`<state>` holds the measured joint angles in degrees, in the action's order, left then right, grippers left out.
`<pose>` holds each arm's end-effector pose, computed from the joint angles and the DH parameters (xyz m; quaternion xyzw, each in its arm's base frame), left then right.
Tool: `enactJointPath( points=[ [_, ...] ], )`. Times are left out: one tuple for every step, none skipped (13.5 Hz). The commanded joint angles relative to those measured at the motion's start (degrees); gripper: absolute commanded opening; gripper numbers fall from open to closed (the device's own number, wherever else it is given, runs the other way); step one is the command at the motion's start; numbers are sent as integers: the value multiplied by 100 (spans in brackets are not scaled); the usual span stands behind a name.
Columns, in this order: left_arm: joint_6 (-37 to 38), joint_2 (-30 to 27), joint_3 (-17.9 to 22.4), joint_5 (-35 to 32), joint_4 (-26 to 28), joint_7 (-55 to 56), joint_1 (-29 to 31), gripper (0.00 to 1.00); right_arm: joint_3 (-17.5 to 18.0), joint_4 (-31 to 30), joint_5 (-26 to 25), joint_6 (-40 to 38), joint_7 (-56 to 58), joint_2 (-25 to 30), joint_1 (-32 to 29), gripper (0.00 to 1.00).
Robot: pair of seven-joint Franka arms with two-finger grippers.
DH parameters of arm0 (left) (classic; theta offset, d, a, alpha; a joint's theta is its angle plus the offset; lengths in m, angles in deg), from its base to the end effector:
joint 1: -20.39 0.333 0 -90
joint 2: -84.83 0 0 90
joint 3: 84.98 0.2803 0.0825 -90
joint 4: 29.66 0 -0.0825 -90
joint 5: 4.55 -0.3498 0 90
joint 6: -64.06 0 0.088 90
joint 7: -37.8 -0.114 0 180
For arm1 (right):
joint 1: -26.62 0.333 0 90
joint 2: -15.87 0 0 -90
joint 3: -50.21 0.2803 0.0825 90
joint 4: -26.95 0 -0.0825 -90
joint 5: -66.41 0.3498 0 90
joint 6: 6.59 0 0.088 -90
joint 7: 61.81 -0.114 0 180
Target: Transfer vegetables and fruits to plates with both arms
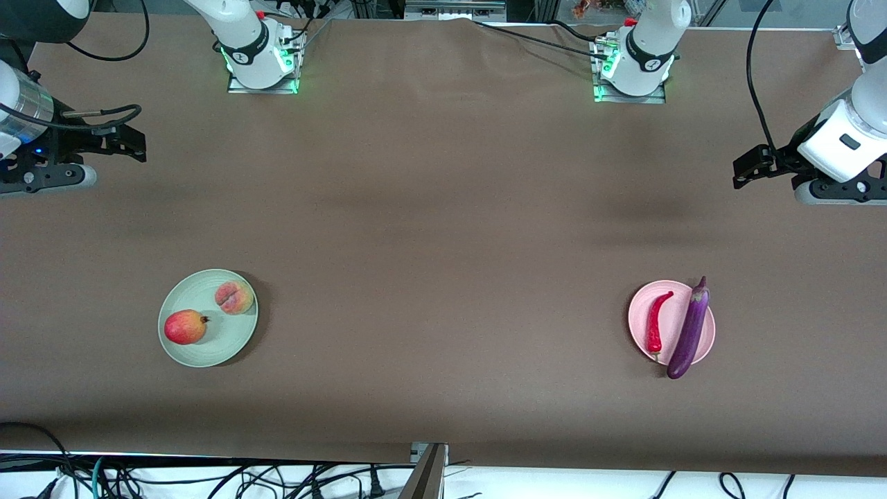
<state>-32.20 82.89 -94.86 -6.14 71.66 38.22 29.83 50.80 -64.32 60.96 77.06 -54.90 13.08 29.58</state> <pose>0.5133 -0.0021 0.5215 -0.9995 0.0019 0.0274 0.0169 0.5165 0.0202 0.5390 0.9907 0.0897 -0.0920 0.0446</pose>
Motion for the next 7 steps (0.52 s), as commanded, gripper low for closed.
enactJointPath(
  points=[
    [133, -35, -14, 44, -86, -33, 50, 100, 2, 145, -9, -59, 91, -47, -24, 100],
    [142, -35, -14, 44, -95, -24, 50, 100, 2, 145, -18, -59, 91, -47, -24, 100],
    [151, -35, -14, 44, -95, -24, 50, 100, 2, 145, -9, -59, 91, -47, -24, 100],
    [151, -35, -14, 44, -95, -24, 50, 100, 2, 136, -9, -59, 91, -47, -33, 100],
    [160, -44, -23, 44, -95, -24, 50, 100, 2, 145, -9, -59, 91, -47, -33, 100],
    [160, -35, -14, 36, -95, -24, 50, 100, 2, 145, -18, -59, 91, -47, -33, 100],
    [160, -44, -14, 35, -95, -33, 50, 100, 2, 136, -18, -59, 91, -47, -33, 100]
  ],
)
